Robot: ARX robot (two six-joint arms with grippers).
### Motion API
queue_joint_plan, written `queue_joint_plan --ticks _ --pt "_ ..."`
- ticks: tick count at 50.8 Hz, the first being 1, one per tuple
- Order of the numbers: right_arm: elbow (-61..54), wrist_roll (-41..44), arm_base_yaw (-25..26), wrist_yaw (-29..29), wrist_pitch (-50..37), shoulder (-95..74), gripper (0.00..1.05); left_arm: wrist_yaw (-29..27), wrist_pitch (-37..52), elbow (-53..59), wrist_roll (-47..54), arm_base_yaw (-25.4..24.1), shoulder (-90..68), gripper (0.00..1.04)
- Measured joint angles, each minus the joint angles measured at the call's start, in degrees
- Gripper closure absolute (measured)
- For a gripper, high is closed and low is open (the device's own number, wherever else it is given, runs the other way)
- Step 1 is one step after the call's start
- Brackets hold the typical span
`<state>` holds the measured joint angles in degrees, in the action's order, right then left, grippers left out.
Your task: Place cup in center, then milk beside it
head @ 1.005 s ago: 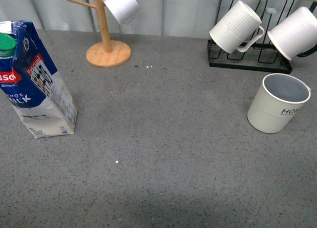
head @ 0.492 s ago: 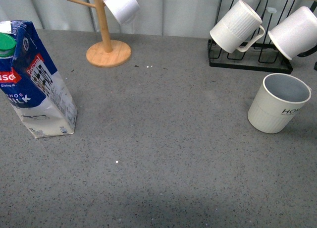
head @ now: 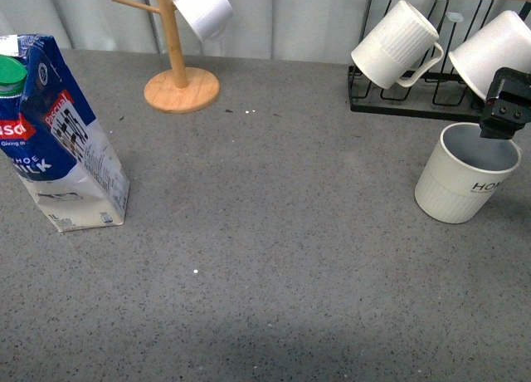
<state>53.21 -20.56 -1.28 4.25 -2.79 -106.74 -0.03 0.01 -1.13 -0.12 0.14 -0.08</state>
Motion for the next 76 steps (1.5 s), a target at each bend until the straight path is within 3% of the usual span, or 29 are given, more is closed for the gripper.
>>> queue_joint_plan --ticks 12,19,25,34,42,58,76 --pt "2.1 -1.5 -0.3 0.0 1.0 -2.6 0.11 0.0 0.0 0.0 0.0 0.0 0.0 0.07" --pt "2.7 -2.4 -0.3 -0.1 2.2 -3.5 0.29 0.0 0.0 0.0 0.0 0.0 0.0 0.07" --pt "2.8 -3.4 -0.3 -0.3 2.7 -3.7 0.52 0.0 0.0 0.0 0.0 0.0 0.0 0.07" --pt "3.2 -4.0 -0.3 -0.4 3.1 -3.7 0.75 0.0 0.0 0.0 0.0 0.0 0.0 0.07" --pt "3.3 -4.7 -0.3 -0.7 3.8 -3.7 1.03 0.0 0.0 0.0 0.0 0.0 0.0 0.07" --pt "3.7 -9.8 -2.0 -2.6 6.5 -1.9 1.03 0.0 0.0 0.0 0.0 0.0 0.0 0.07" --pt "3.1 -15.0 -12.2 -2.3 3.0 -1.7 1.03 0.0 0.0 0.0 0.0 0.0 0.0 0.07"
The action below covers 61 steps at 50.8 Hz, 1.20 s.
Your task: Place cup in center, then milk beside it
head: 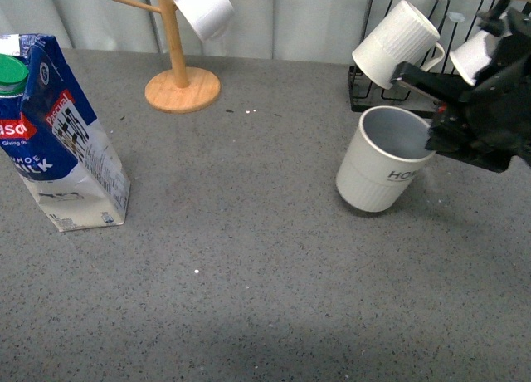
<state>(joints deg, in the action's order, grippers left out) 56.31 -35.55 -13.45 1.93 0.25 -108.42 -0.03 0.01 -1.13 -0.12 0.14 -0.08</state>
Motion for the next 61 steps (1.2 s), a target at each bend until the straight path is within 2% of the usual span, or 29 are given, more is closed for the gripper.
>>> queue_joint_plan --ticks 7,14,36,43,52,61 --pt "1.2 -2.3 -4.6 0.6 -1.4 -2.3 1.03 0.0 0.0 0.0 0.0 0.0 0.0 0.07" --pt "3.5 -4.0 -6.9 1.0 -0.6 -4.7 1.03 0.0 0.0 0.0 0.0 0.0 0.0 0.07" --pt "6.1 -4.4 -8.3 0.1 0.5 -6.8 1.03 0.0 0.0 0.0 0.0 0.0 0.0 0.07" --pt "6.1 -4.2 -8.0 -1.0 -0.2 -6.7 0.78 0.0 0.0 0.0 0.0 0.0 0.0 0.07" --pt "5.4 -4.4 -7.1 -2.0 -1.9 -4.2 0.51 0.0 0.0 0.0 0.0 0.0 0.0 0.07" --pt "2.9 -3.1 -6.0 0.5 -4.8 2.6 0.21 0.0 0.0 0.0 0.0 0.0 0.0 0.07"
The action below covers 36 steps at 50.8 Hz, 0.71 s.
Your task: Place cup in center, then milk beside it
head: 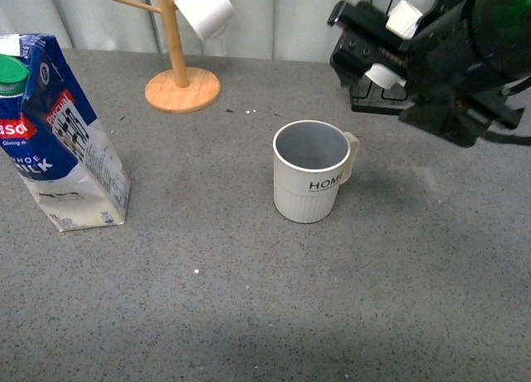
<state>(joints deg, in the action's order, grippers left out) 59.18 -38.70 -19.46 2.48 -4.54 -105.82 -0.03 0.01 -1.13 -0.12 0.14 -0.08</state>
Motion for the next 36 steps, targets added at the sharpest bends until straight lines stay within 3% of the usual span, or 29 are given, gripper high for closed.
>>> queue_joint_plan --ticks 5,14,19,22,25,29,36 --pt "-1.9 1.1 0.7 0.6 -0.9 3.2 0.08 0.0 0.0 0.0 0.0 0.0 0.0 0.07" --pt "-5.1 5.9 1.8 3.8 -4.1 6.4 0.10 0.0 0.0 0.0 0.0 0.0 0.0 0.07" --pt "-14.8 18.5 2.3 12.5 -30.9 5.7 0.25 0.1 0.0 0.0 0.0 0.0 0.0 0.07" --pt "-23.8 28.9 3.8 12.2 -49.0 7.3 0.40 0.0 0.0 0.0 0.0 0.0 0.0 0.07" --pt "-30.1 34.0 5.6 10.9 -60.3 10.2 0.54 0.0 0.0 0.0 0.0 0.0 0.0 0.07" --pt "-34.6 36.5 7.3 9.5 -62.8 14.2 0.68 0.0 0.0 0.0 0.0 0.0 0.0 0.07" --pt "-43.4 38.2 10.4 6.5 -62.2 22.4 1.02 0.0 0.0 0.0 0.0 0.0 0.0 0.07"
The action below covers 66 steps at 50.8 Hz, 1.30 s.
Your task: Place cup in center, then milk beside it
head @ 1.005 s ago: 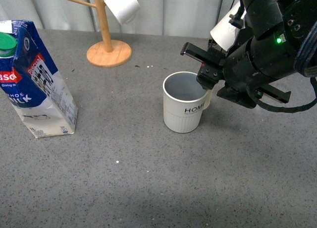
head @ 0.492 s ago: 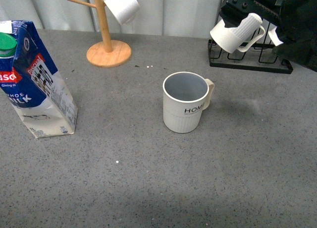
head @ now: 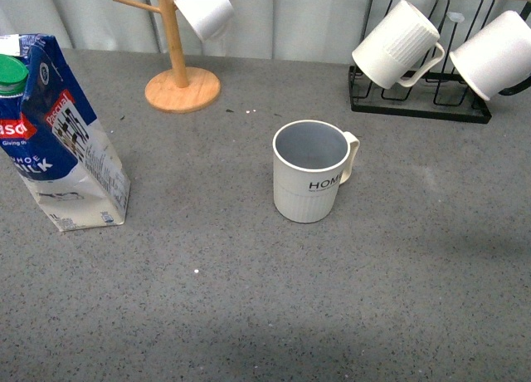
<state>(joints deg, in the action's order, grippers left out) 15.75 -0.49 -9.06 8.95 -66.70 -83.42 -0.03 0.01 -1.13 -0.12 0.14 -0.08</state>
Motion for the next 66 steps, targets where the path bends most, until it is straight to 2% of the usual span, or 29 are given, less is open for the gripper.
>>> queue_joint_plan --ticks 22,25,30,66 --pt "-10.4 0.3 4.4 -4.4 8.9 19.2 1.04 0.0 0.0 0.0 0.0 0.0 0.0 0.07" --pt "-11.5 0.3 6.8 -8.2 11.7 23.1 1.04 0.0 0.0 0.0 0.0 0.0 0.0 0.07" --pt "-12.8 0.3 8.8 -8.5 15.5 28.3 1.04 0.0 0.0 0.0 0.0 0.0 0.0 0.07" --pt "-15.5 0.3 8.9 -8.9 37.8 54.2 1.04 0.0 0.0 0.0 0.0 0.0 0.0 0.07"
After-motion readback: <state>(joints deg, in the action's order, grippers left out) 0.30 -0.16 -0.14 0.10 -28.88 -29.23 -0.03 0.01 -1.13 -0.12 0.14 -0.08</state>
